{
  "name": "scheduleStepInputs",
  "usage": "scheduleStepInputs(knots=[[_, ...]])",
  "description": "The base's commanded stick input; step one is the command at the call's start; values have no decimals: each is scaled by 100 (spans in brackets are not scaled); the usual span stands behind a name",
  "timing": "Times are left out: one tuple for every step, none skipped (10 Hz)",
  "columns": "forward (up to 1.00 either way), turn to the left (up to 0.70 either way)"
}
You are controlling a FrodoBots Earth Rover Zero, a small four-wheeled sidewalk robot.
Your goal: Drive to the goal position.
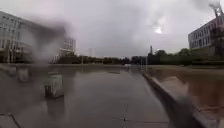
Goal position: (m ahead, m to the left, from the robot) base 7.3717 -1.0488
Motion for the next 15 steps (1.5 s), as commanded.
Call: scheduleStepInputs(knots=[[70,0],[70,0],[70,0],[70,0],[70,0],[70,0],[70,1],[70,0],[70,0],[70,0],[70,-15],[70,-35],[70,-35],[70,-35],[70,-34]])
